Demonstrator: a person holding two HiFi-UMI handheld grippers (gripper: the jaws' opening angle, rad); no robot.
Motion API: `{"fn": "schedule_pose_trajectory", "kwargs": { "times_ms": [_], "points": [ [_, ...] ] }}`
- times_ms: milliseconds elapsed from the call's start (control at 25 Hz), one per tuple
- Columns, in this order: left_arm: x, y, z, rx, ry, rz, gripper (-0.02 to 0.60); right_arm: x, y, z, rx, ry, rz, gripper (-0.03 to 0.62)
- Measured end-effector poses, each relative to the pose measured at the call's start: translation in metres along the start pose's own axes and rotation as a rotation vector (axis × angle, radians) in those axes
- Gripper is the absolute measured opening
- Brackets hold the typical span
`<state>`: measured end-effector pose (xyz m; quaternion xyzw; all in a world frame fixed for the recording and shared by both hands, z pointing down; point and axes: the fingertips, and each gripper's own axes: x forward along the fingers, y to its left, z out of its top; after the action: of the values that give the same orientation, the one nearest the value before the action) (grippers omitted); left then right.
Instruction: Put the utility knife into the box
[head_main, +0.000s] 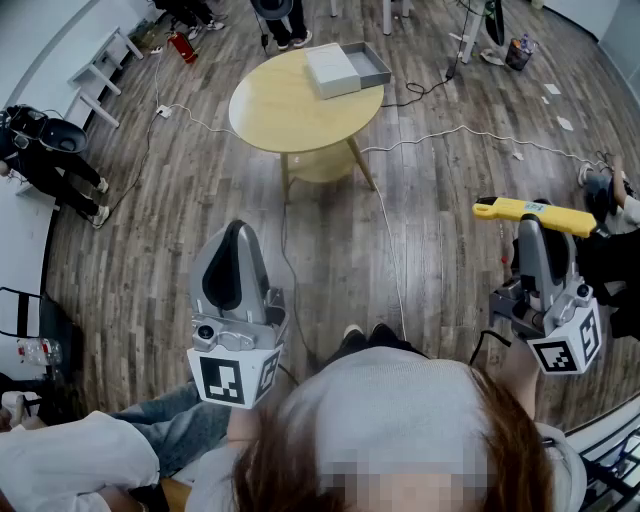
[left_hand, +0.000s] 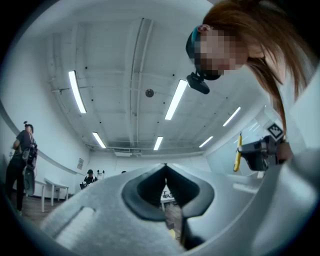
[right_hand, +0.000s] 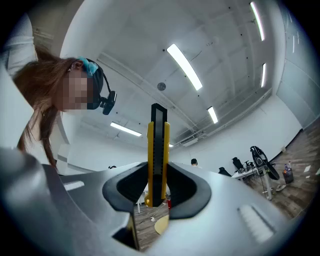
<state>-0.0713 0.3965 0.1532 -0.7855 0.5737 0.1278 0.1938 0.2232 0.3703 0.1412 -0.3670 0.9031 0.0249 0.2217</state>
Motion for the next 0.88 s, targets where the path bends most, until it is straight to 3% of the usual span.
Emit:
{"fn": "schedule_pose_trajectory", "kwargs": {
  "times_ms": [360,880],
  "points": [
    [0.0049,-0.0007,-0.0003,-0.042,0.013,0.022,-0.006,0.0008,0.0004,-0.0020,0.019,0.007,-0.006,0.121],
    [0.0011,-0.0055,-0.0049,-0.041,0.044,0.024,-0.006,-0.0058,-0.0078,-0.0092,0.038,0.032,-0.037,0.121]
  ]
}}
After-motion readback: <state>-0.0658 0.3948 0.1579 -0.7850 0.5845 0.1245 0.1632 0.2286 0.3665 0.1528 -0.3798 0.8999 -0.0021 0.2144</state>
